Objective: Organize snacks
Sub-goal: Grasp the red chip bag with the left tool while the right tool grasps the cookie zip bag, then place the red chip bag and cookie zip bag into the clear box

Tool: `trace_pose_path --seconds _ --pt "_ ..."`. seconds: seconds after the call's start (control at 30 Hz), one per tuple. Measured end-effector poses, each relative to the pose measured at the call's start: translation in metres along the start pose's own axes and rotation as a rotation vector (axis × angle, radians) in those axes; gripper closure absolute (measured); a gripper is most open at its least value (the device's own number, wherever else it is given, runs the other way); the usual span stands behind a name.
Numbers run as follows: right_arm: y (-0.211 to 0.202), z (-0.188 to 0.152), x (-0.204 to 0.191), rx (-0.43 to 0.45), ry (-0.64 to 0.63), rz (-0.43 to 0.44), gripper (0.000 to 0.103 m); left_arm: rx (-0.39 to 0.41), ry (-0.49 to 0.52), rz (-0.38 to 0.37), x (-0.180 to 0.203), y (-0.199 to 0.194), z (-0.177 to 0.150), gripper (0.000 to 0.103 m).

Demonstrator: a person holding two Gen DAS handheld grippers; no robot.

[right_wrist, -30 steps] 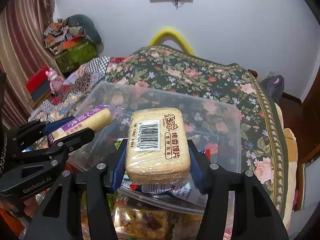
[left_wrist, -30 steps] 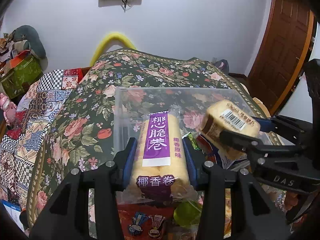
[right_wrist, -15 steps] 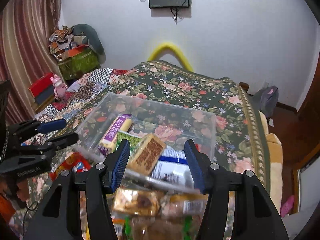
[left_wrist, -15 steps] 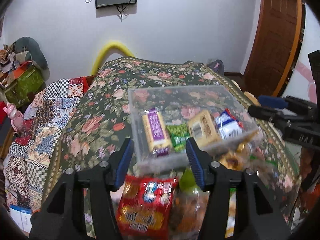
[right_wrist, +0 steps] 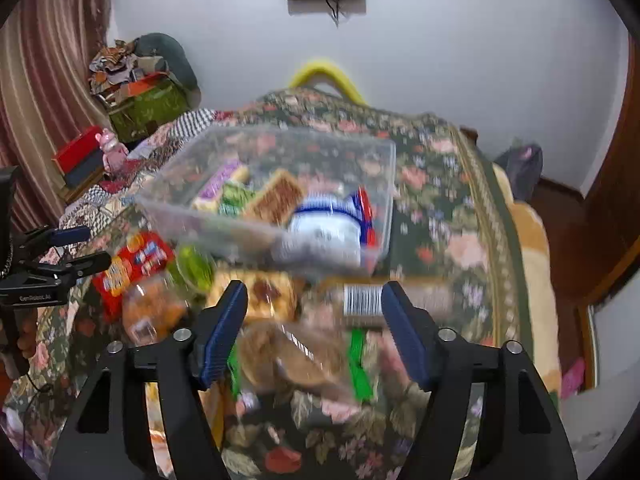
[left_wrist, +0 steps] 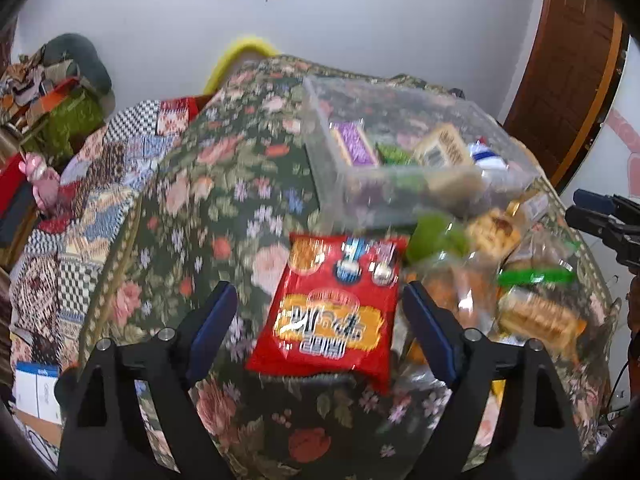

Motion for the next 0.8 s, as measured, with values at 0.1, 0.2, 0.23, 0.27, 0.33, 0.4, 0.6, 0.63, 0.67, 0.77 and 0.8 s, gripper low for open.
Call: trace_pose_path --seconds 0.1,0.2,0.23,0.27,0.33,0.4,0.6,0.63,0.67,0.77,0.8 --pt "0.017 -0.016 0.001 -0.052 0.022 0.008 0.033 -0.022 0.002 -0.011 0.000 0.009 -0.007 0.012" --pt "0.028 -0.027 -0.002 -0.085 0.042 0.044 0.023 -0.042 0.031 0.006 0.003 0.020 -0.011 0.011" --pt "0.029 -0.030 -0.003 -0.086 0.044 0.045 0.018 -0.047 0.043 0.012 0.004 0.024 -0.012 0.010" --pt "0.029 -0.033 -0.005 -0.090 0.041 0.044 0.017 -0.053 0.054 0.017 0.006 0.027 -0.012 0.010" --pt "0.032 -0.037 -0.008 -0.103 0.032 0.055 0.015 -0.066 0.074 0.027 0.008 0.036 -0.013 0.010" --pt "0.035 -0.040 -0.010 -0.115 0.021 0.051 0.013 -0.075 0.075 0.040 0.008 0.044 -0.012 0.010" --pt "0.045 -0.049 -0.016 -0.151 0.004 0.064 0.007 -0.068 0.046 0.031 0.006 0.057 -0.010 0.013" --pt "0.048 -0.049 -0.016 -0.159 0.010 0.074 0.007 -0.059 0.052 0.022 0.008 0.056 -0.010 0.021" --pt "0.050 -0.049 -0.015 -0.164 0.024 0.082 0.007 -0.054 0.055 0.022 0.009 0.054 -0.011 0.025" --pt "0.054 -0.050 -0.014 -0.177 0.051 0.110 0.012 -0.051 0.061 0.013 0.012 0.050 -0.013 0.028" --pt "0.054 -0.051 -0.013 -0.181 0.053 0.106 0.022 -0.049 0.060 0.012 0.012 0.048 -0.014 0.028"
Point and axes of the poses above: each gripper's, at about its wrist camera, not at the fingertips, and y roughly the way its jaws point, x to its right, z to its top, the point moved 9 cm from there along y, roughly the way its jaws point, and after that the axes turned 7 degrees about -x, right-handed, at the moved point
